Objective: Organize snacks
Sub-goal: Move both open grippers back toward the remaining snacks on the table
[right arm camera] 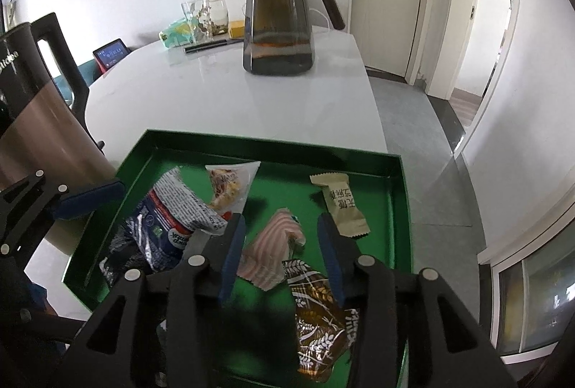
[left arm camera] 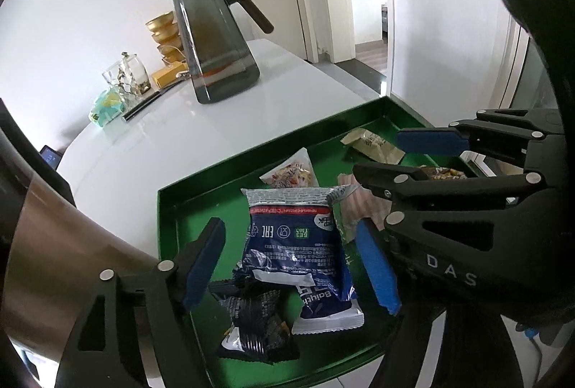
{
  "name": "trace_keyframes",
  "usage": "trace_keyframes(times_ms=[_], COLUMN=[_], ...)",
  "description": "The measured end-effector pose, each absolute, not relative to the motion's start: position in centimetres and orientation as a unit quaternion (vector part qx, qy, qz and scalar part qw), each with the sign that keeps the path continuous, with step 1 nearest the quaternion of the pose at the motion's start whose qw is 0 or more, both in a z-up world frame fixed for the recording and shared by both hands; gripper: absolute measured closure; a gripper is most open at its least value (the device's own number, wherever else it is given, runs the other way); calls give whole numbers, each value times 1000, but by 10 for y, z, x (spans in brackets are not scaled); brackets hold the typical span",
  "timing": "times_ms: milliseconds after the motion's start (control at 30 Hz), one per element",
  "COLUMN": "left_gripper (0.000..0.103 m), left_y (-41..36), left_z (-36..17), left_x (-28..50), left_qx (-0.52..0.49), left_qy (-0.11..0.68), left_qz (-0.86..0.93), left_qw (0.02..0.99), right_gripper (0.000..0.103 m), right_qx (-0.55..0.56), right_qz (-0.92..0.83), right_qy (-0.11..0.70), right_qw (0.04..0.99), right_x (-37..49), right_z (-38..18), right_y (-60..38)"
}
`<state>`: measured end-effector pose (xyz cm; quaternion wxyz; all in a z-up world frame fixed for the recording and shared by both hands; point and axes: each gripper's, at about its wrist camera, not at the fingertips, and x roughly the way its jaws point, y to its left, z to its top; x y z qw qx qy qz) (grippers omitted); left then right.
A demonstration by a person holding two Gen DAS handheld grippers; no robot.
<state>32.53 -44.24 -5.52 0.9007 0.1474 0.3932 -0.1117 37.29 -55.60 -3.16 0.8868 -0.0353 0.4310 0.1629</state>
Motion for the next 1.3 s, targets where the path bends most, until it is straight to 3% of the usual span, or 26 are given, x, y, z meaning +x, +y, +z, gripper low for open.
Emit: trace_keyframes(times_ms=[200,800,1300], left_gripper=[29,29,29], left_y=[-442,-446,-406], left_z=[-42,-5,56], left_x=[316,263,178], left_qx=[142,140,130], left_qy=[379,357,307], left_qz=[-112,-143,-164], left_qw=[907,913,928], right_gripper=[64,62,61], right_qx=[-30,-21,-54], right_qz=[160,137,104], right_qy=[407,358,307], right_qw=[899,923,944], right_x=[364,319,214], right_z=[-10,51,135], right_y=[-559,-579,-586])
